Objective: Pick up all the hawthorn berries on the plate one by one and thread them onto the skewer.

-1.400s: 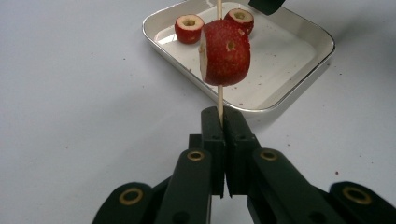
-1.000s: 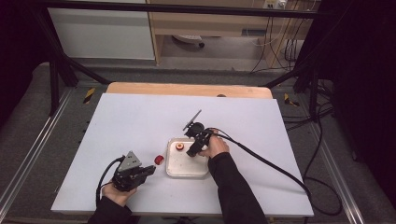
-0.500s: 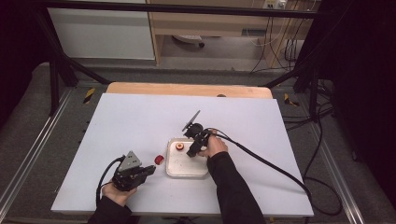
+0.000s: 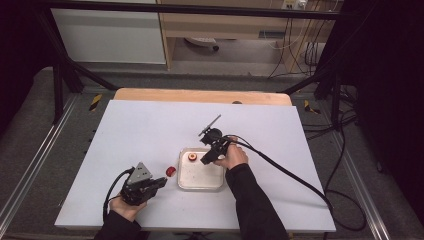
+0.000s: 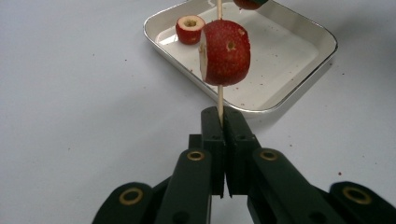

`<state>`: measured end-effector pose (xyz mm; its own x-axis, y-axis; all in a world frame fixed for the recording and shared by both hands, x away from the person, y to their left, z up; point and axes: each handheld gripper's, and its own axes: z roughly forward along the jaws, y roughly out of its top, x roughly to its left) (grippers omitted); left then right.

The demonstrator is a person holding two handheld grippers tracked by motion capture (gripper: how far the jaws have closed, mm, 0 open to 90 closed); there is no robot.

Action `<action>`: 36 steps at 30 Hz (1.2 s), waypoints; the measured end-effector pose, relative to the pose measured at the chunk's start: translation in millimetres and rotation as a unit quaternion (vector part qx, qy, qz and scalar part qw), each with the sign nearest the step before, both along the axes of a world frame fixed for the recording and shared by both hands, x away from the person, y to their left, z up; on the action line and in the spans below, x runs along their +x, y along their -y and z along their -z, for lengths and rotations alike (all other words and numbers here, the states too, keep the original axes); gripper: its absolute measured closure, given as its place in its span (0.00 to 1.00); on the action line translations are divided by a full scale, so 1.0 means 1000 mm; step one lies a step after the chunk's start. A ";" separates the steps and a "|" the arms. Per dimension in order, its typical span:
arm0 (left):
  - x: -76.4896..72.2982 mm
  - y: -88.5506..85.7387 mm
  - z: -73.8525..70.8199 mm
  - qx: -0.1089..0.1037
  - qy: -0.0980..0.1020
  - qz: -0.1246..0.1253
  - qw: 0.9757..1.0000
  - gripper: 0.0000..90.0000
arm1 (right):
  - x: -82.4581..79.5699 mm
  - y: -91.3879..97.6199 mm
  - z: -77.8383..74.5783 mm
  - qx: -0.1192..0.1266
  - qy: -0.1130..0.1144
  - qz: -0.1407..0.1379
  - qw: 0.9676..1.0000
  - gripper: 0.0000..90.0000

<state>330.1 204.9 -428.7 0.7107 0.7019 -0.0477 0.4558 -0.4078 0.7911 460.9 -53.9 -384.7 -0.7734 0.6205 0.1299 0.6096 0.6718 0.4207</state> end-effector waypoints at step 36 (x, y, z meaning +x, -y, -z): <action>-0.011 0.014 -0.008 -0.073 -0.003 -0.035 0.997 0.98 | -0.046 0.050 0.004 0.403 0.135 0.179 0.887 0.68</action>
<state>318.7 190.6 -420.8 0.6595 0.7349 -0.1581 0.4846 -0.2549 0.8368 415.4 -104.0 -388.5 -0.6163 0.6216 0.4835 0.5277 -0.1299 0.8395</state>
